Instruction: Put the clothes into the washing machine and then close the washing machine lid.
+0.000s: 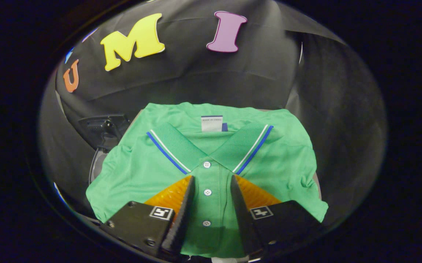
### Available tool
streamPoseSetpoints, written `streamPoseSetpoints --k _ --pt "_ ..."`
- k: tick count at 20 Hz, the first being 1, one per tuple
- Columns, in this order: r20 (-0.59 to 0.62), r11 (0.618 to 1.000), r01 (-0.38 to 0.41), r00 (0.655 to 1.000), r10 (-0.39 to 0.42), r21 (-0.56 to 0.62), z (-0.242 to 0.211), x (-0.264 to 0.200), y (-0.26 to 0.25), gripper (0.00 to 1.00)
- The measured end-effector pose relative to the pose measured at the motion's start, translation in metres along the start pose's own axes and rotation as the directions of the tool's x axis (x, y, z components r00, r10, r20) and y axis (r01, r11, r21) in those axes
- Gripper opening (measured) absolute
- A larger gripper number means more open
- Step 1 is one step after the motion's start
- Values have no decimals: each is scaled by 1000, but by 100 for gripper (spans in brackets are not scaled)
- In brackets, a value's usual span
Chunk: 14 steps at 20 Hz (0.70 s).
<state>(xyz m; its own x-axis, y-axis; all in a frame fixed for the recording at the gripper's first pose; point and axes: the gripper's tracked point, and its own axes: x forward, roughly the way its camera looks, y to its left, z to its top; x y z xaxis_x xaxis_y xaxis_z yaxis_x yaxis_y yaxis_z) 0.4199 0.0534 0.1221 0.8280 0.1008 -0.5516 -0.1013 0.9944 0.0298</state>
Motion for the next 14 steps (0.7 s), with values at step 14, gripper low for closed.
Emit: streamPoseSetpoints --k 14 --pt "166 997 -15 986 2 78 -7 -56 38 4"
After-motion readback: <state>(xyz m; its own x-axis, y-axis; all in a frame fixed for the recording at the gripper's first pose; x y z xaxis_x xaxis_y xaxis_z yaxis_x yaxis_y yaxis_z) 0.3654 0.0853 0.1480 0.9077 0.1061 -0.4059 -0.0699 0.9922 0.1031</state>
